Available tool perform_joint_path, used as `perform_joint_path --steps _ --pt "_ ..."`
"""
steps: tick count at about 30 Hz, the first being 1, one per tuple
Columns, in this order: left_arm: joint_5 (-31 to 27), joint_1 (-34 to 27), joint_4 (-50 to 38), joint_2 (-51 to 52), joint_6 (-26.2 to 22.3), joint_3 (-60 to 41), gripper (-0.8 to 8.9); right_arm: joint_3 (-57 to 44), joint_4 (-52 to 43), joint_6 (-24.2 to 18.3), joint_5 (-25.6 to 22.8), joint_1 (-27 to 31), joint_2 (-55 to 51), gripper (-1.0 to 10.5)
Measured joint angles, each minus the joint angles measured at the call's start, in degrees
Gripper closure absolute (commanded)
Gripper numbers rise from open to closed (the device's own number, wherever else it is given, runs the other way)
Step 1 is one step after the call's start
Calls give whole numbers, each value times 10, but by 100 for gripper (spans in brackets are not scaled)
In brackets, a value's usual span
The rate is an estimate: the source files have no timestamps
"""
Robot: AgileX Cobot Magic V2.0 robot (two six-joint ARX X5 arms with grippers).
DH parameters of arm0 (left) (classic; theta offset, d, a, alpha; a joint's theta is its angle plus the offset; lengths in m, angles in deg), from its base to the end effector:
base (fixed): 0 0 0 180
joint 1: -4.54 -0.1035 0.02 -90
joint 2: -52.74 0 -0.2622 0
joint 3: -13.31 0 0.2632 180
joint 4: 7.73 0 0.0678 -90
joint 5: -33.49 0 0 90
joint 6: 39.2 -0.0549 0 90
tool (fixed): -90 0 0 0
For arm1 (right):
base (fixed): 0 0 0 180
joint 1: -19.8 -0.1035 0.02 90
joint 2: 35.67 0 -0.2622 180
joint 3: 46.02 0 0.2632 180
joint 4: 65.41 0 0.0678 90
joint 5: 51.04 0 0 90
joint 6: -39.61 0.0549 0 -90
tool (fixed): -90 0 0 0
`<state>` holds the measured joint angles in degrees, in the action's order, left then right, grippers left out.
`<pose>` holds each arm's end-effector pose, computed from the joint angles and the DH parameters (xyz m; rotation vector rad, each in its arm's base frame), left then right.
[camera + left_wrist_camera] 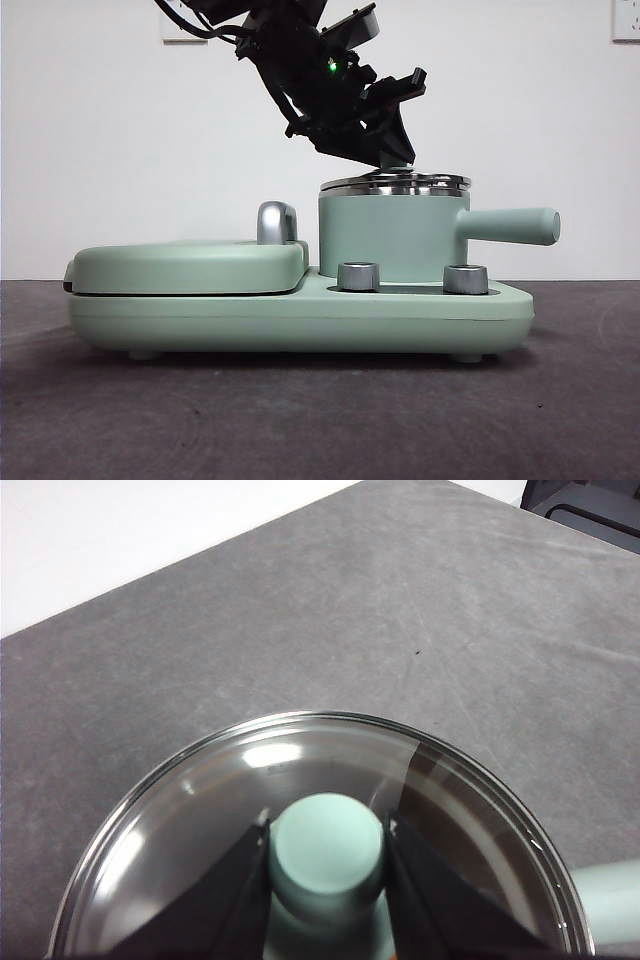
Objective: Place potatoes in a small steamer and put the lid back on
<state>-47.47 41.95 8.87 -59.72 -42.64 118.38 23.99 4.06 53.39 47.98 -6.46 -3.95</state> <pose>0.3861 -0.3062 0.2623 0.1614 0.3932 -0.8113 0.0930 0.0555 0.3413 0.1443 0.6149 0.5307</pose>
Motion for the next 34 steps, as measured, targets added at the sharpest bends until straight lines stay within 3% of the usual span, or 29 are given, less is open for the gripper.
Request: perform_joint_path --steps 14,27,34 --pt "0 0 1 -5 0 6 799 0 0 0 0 0 0 514" --pt "1 1 26 -8 -33 17 800 0 0 0 0 0 0 514" --pt "60 -7 27 -10 -49 19 799 0 0 0 0 0 0 514"
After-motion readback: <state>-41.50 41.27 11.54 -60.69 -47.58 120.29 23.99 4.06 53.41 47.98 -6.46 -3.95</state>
